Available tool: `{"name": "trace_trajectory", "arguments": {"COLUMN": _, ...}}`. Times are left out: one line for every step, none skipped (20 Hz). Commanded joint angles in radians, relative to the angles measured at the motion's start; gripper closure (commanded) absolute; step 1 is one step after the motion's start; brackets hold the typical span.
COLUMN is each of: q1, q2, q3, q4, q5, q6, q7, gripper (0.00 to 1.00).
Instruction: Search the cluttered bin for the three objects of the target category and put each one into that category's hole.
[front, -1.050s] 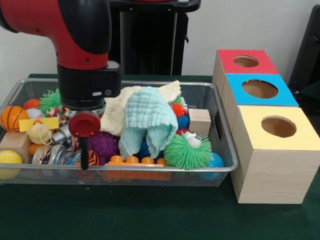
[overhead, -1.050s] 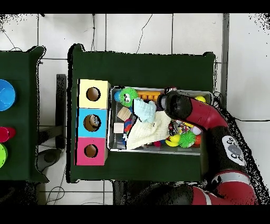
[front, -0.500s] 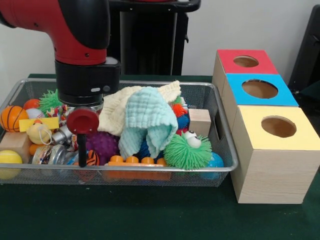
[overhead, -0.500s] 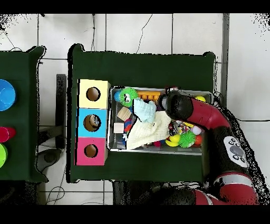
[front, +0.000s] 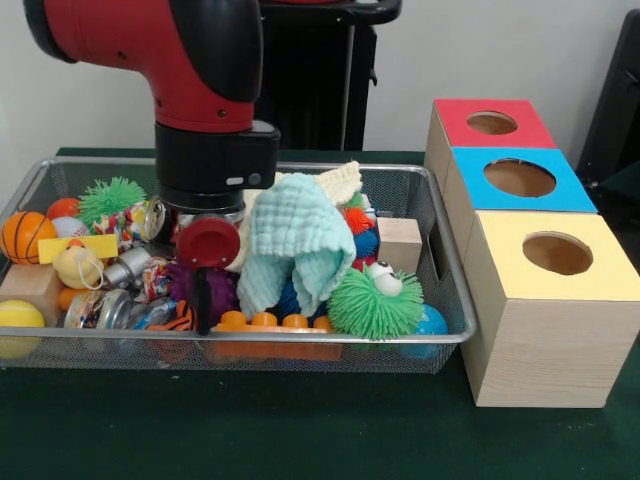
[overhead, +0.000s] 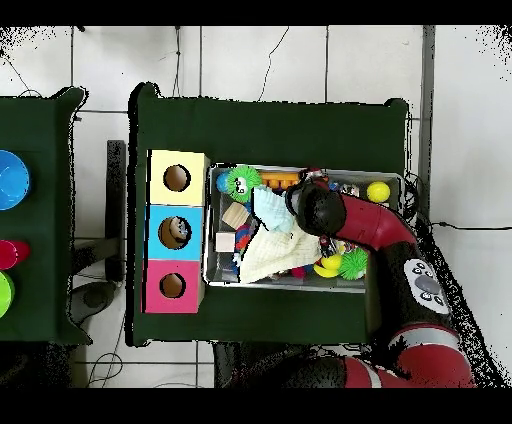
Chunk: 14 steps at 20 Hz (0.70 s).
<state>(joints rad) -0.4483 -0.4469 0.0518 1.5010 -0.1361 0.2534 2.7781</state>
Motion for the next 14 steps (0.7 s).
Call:
{"name": "trace_trajectory", "arguments": {"q1": -0.001, "q2": 0.030, "q3": -0.015, "q4": 0.132, "q5": -0.033, "q6": -0.087, "q7": 0.060, "gripper": 0.00}}
{"name": "trace_trajectory", "arguments": {"q1": -0.003, "q2": 0.022, "q3": -0.020, "q4": 0.143, "q5": -0.033, "q6": -0.089, "q7": 0.059, "gripper": 0.00}}
{"name": "trace_trajectory", "arguments": {"q1": -0.007, "q2": 0.013, "q3": -0.023, "q4": 0.155, "q5": -0.033, "q6": -0.086, "q7": 0.054, "gripper": 0.00}}
{"name": "trace_trajectory", "arguments": {"q1": -0.015, "q2": 0.001, "q3": -0.022, "q4": 0.164, "q5": -0.036, "q6": -0.081, "q7": 0.042, "gripper": 0.00}}
{"name": "trace_trajectory", "arguments": {"q1": -0.028, "q2": -0.011, "q3": -0.018, "q4": 0.172, "q5": -0.040, "q6": -0.071, "q7": 0.025, "gripper": 0.00}}
{"name": "trace_trajectory", "arguments": {"q1": -0.043, "q2": -0.021, "q3": -0.012, "q4": 0.178, "q5": -0.045, "q6": -0.060, "q7": 0.007, "gripper": 0.00}}
{"name": "trace_trajectory", "arguments": {"q1": -0.056, "q2": -0.025, "q3": -0.007, "q4": 0.178, "q5": -0.050, "q6": -0.054, "q7": -0.008, "gripper": 0.00}}
{"name": "trace_trajectory", "arguments": {"q1": -0.069, "q2": -0.030, "q3": -0.003, "q4": 0.178, "q5": -0.056, "q6": -0.047, "q7": -0.023, "gripper": 0.00}}
{"name": "trace_trajectory", "arguments": {"q1": -0.080, "q2": -0.030, "q3": 0.001, "q4": 0.174, "q5": -0.061, "q6": -0.044, "q7": -0.035, "gripper": 0.00}}
{"name": "trace_trajectory", "arguments": {"q1": -0.094, "q2": -0.027, "q3": 0.005, "q4": 0.168, "q5": -0.069, "q6": -0.044, "q7": -0.051, "gripper": 0.00}}
{"name": "trace_trajectory", "arguments": {"q1": -0.104, "q2": -0.027, "q3": 0.008, "q4": 0.166, "q5": -0.074, "q6": -0.041, "q7": -0.062, "gripper": 0.00}}
{"name": "trace_trajectory", "arguments": {"q1": -0.114, "q2": -0.028, "q3": 0.011, "q4": 0.164, "q5": -0.080, "q6": -0.037, "q7": -0.072, "gripper": 0.00}}
{"name": "trace_trajectory", "arguments": {"q1": -0.119, "q2": -0.029, "q3": 0.012, "q4": 0.164, "q5": -0.084, "q6": -0.037, "q7": -0.075, "gripper": 0.00}}
{"name": "trace_trajectory", "arguments": {"q1": -0.122, "q2": -0.034, "q3": 0.011, "q4": 0.167, "q5": -0.088, "q6": -0.034, "q7": -0.075, "gripper": 0.00}}
